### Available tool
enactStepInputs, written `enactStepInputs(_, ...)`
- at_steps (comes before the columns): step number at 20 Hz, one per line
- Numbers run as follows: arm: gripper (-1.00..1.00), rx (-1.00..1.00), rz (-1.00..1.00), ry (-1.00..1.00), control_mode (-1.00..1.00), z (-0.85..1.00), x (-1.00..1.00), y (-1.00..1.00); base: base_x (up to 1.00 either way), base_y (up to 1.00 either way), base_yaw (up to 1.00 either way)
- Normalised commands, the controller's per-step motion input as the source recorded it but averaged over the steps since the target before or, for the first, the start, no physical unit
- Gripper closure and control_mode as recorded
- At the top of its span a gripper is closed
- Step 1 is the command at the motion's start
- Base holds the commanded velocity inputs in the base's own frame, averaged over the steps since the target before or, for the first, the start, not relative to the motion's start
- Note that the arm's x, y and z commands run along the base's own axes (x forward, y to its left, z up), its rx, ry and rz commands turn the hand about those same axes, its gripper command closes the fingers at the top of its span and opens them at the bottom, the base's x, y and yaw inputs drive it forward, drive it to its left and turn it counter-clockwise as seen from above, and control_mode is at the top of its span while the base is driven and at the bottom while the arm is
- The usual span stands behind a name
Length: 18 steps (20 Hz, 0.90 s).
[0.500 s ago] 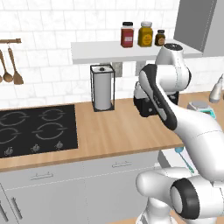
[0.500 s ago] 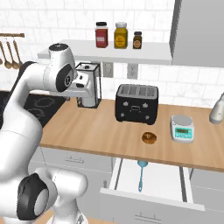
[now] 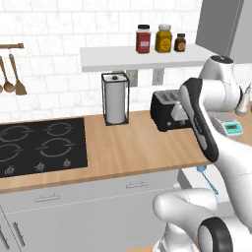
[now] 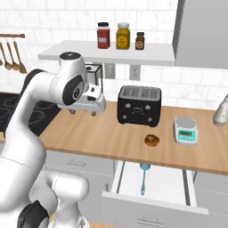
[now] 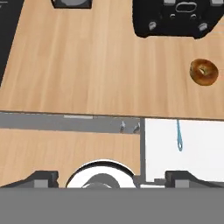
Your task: Pick the ladle from the drawer and place it on the counter.
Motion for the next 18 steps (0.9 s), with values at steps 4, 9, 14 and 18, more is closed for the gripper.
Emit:
enactStepInputs(4, -1.0, 0.0, -0.1, 0.17, -1.0, -0.27, -0.29, -1.0, 0.0, 0.0, 0.0)
enactStepInputs(9, -1.0, 0.0, -0.11, 0.15, -1.0, -0.47, -0.03, -1.0, 0.0, 0.0, 0.0)
enactStepInputs(14, -1.0, 0.0, -0.11, 0.14, -1.0, -0.46, -0.1, -0.91, 0.0, 0.0, 0.0)
enactStepInputs(18, -1.0, 0.0, -0.04, 0.24, -1.0, -0.11, -0.08, -0.66, 0.0, 0.0, 0.0)
